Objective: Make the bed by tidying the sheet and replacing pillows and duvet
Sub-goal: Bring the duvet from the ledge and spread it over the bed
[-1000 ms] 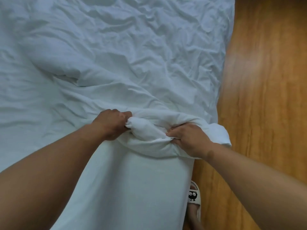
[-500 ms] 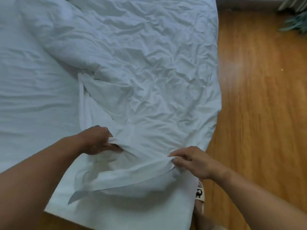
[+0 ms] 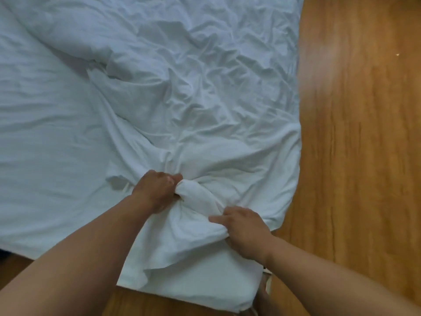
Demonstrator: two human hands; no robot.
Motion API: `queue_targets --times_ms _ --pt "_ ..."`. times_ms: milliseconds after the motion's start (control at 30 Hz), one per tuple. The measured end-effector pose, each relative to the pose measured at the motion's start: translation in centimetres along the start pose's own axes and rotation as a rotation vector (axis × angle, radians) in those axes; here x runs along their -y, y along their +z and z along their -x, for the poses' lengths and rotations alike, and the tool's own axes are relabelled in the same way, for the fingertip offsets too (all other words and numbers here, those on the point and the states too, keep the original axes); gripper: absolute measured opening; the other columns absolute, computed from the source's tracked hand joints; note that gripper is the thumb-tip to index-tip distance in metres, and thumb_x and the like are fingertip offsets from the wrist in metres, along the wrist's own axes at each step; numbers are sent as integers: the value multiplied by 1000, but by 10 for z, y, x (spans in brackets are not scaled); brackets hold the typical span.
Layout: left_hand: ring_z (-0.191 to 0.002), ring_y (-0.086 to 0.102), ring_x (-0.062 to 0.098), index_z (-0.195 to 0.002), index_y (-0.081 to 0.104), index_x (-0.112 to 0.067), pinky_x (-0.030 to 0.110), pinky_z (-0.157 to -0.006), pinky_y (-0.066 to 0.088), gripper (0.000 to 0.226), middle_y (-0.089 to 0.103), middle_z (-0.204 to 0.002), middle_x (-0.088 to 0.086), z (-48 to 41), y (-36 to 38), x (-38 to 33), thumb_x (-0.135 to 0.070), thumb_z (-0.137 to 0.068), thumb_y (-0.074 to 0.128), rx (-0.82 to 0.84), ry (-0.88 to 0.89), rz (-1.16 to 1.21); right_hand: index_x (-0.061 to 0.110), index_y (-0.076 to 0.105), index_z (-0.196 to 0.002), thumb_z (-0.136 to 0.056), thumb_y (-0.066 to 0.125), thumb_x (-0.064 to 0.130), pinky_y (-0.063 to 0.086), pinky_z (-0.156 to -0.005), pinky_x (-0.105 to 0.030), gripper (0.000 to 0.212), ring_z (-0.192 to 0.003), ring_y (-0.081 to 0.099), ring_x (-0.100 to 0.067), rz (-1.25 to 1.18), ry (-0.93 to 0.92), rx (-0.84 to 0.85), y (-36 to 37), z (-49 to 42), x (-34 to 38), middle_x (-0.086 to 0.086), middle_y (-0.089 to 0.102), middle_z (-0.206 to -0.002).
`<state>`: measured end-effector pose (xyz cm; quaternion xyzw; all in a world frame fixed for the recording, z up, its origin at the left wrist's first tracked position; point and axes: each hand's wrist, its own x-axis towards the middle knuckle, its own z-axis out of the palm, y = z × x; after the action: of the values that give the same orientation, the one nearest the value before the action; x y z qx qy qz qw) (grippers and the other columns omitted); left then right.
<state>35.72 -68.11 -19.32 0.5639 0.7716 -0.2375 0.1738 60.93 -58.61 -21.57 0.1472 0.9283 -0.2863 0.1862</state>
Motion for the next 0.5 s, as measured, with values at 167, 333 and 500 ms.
queue_targets --times_ms 167,333,500 --pt "-104 65 32 -116 56 -26 35 -88 47 40 68 -112 9 40 -24 -38 -60 -95 47 190 132 43 26 49 -79 -82 38 41 44 -72 -37 19 -82 55 -20 -37 -153 263 -26 53 -40 2 56 -93" --pt "-105 63 34 -119 55 -20 40 -88 41 51 65 -117 13 52 -28 -116 -65 -96 44 306 240 95 26 65 -97 -85 44 27 50 -84 -40 23 -92 59 -18 43 66 420 -23 100 -89 7 58 -101" --pt "-127 46 19 -143 37 -40 42 -111 26 78 54 -137 -6 50 -8 -71 -74 -75 56 179 346 244 28 57 -105 -83 50 34 46 -84 -37 24 -99 55 -20 16 228 445 -20 80 -64 4 51 -110"
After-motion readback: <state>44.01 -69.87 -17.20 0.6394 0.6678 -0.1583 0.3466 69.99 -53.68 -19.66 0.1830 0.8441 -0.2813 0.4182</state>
